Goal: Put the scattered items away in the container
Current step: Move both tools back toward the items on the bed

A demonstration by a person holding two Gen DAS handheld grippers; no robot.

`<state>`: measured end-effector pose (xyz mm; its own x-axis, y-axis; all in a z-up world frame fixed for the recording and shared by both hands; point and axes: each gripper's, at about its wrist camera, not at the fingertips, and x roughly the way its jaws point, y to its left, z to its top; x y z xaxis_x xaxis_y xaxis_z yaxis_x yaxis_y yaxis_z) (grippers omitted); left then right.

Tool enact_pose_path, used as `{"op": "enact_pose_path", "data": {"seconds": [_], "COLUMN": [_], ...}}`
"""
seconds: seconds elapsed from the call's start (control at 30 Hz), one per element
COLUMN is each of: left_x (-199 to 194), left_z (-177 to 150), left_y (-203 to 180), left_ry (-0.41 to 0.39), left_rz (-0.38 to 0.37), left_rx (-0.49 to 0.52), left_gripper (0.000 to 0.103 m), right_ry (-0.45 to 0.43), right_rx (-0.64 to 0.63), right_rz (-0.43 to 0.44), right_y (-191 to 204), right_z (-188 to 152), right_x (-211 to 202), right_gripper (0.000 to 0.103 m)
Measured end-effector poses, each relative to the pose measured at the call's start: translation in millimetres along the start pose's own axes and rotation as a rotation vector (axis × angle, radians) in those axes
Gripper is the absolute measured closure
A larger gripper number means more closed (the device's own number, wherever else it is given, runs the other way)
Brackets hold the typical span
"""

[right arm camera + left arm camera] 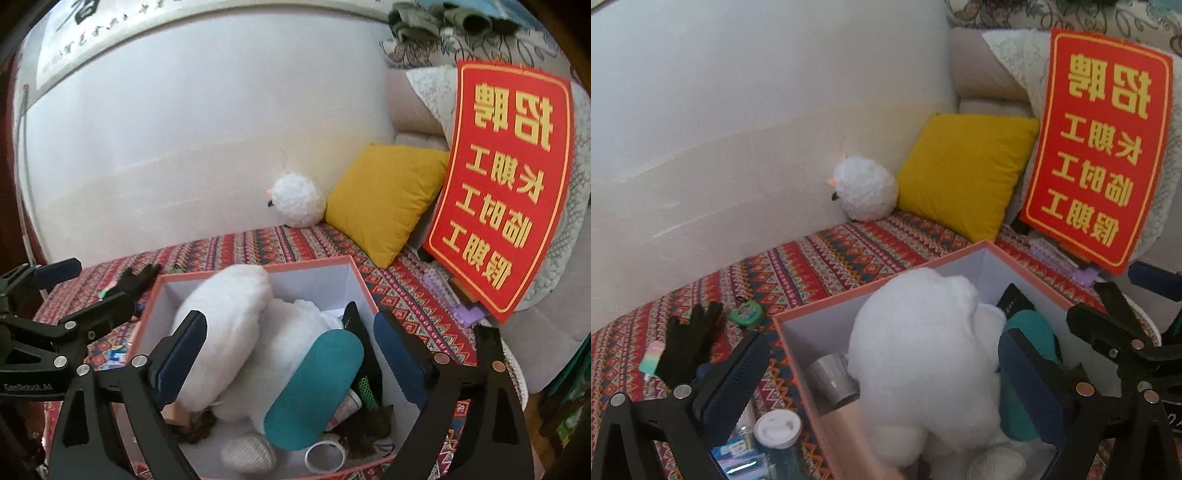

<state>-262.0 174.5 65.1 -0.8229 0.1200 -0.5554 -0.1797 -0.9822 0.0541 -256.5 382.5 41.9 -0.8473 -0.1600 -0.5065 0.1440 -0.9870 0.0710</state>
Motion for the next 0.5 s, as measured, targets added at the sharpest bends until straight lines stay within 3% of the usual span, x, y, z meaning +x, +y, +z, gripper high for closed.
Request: {"op": "enact_pose_path", "data": {"seconds": [0.27,0.37,0.5], "left_x": [-59.7,-80.1,-104.6], "left_z": [-21.7,-33.8,-48.1], "left_y": [32.7,64.7,128.7], "left_ry": [-0.013,-0.014,-0.018], "left_rz": [0.031,0.072,0.188], "left_rx": [-0.028,-0.030,-0.060], "left_gripper": [0.001,0.001,0.001], "right_ry": [-0.040,-0.031,-0.004], "right_rx": [-0.046,-0.062,-0.100], "right_rz": [0.052,0.099,0.166], "right_y": [49.6,74.5,114.1], "right_z": [-2.3,-5.1,-14.3], "right_x": [-53.1,-62.6,-64.1], "right_gripper": [0.004,0.004,0.003]}}
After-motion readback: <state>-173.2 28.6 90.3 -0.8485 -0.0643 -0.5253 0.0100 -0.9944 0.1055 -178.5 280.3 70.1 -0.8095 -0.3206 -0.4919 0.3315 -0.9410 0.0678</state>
